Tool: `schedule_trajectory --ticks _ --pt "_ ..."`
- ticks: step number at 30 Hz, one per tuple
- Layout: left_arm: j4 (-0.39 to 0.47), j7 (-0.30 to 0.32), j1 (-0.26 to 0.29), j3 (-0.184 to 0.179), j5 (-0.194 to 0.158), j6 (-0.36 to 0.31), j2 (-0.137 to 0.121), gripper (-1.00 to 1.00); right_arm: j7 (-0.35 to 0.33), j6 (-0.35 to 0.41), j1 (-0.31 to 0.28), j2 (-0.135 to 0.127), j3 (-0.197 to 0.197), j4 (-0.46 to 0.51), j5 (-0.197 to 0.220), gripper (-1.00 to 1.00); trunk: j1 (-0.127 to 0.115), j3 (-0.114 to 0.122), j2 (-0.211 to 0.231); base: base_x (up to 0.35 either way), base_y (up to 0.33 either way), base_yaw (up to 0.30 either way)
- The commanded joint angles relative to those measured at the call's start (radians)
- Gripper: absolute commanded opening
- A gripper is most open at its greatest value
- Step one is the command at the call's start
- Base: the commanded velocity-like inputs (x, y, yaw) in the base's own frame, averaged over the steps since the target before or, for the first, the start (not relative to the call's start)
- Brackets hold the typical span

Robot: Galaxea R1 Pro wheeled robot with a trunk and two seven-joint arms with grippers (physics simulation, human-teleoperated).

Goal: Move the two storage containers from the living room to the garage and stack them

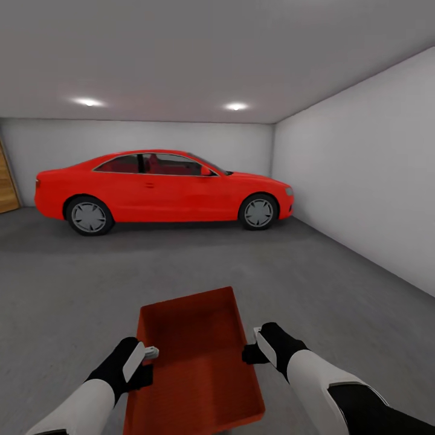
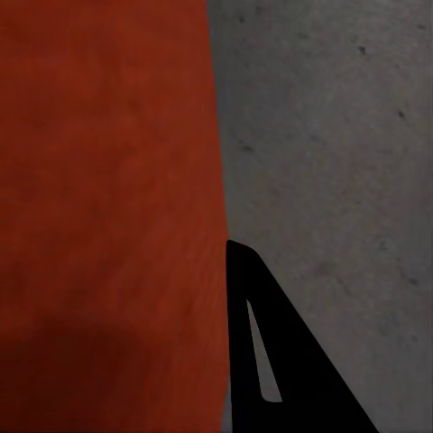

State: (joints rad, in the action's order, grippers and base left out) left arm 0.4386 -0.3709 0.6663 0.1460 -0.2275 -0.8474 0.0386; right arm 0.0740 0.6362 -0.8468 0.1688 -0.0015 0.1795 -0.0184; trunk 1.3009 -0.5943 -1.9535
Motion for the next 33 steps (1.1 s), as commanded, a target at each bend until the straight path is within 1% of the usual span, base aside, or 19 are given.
schedule_trajectory --ticks 1,7,19,24,27,33 --pt "0.002 -0.007 0.001 0.006 -0.067 0.01 -0.001 -1.0 0.004 0.007 0.0 0.0 0.006 0.002 -0.02 -1.0 0.0 -0.001 -0.001 0.192 0.0 0.0" --pt "0.002 -0.006 0.001 0.007 -0.068 0.011 -0.004 -1.0 0.004 0.007 0.0 0.0 0.006 0.002 -0.02 -1.0 0.0 -0.001 -0.001 0.258 0.0 0.0" --pt "0.002 -0.008 0.001 0.01 -0.064 0.014 -0.012 -1.0 0.006 0.007 0.0 0.006 0.008 0.0 -0.02 -1.0 0.0 -0.001 -0.001 0.017 0.0 0.001" --pt "0.002 -0.008 0.001 0.015 -0.064 0.013 -0.012 -1.0 0.006 0.007 0.0 0.006 0.008 0.0 -0.02 -1.0 0.0 -0.001 -0.001 0.055 0.04 0.19" --pt "0.002 -0.007 0.001 0.016 -0.065 0.013 -0.012 -1.0 0.005 0.007 0.0 0.006 0.008 0.0 -0.02 -1.0 0.0 -0.001 -0.001 0.241 0.14 0.177" --pt "0.002 -0.005 0.001 0.017 -0.068 0.013 -0.012 -1.0 0.004 0.005 0.001 0.006 0.008 0.0 -0.02 -1.0 0.0 -0.001 -0.001 0.296 0.17 0.024"
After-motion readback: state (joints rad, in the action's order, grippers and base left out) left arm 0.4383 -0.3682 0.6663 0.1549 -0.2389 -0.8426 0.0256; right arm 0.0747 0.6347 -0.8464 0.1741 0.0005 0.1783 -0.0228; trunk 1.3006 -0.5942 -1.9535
